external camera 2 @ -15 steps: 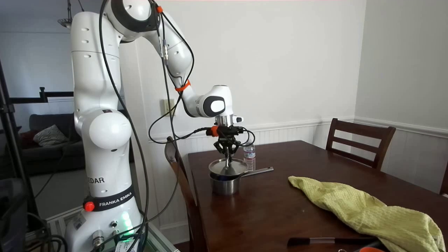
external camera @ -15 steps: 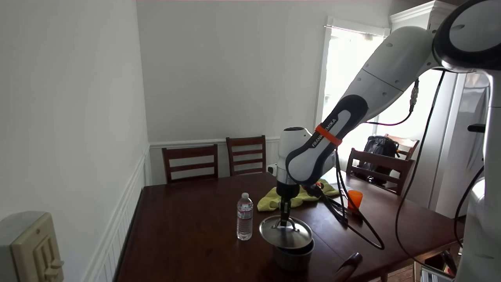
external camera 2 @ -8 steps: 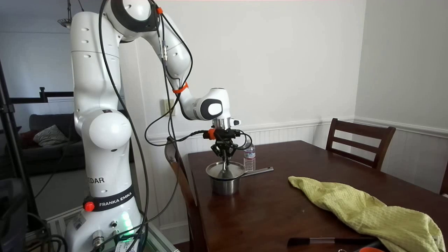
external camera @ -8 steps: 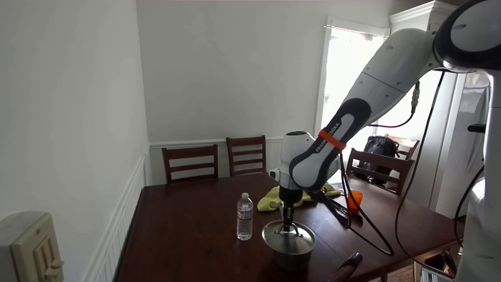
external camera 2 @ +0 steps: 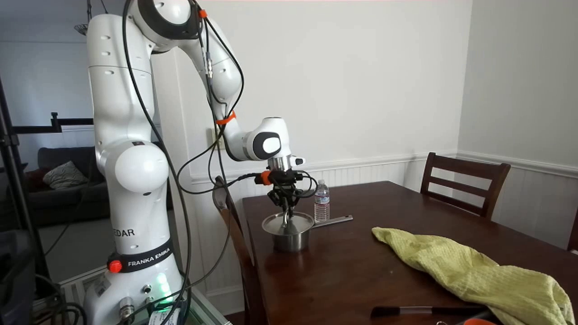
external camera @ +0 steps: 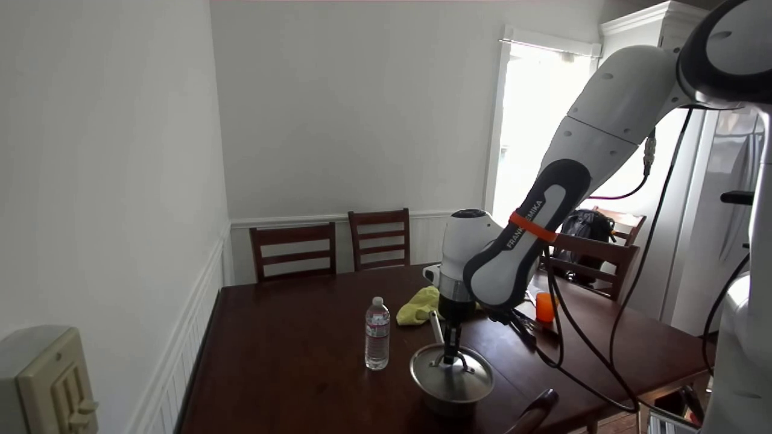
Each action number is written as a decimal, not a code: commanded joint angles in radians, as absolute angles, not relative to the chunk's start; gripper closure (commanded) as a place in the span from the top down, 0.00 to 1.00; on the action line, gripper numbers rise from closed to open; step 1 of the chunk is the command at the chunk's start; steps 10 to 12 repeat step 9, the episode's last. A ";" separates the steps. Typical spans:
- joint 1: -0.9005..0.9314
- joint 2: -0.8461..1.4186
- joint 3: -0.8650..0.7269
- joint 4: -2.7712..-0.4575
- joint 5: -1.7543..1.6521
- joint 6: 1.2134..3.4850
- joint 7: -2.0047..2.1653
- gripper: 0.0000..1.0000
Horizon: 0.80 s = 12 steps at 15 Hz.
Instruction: Put the lid on the pot
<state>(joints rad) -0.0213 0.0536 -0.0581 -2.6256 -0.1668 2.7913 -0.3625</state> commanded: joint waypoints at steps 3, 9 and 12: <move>-0.048 -0.033 -0.080 -2.673 -0.240 2.838 -0.261 0.68; -0.013 -0.099 -0.079 -2.660 0.020 2.825 -0.497 0.83; -0.013 -0.099 -0.079 -2.660 0.020 2.825 -0.497 0.83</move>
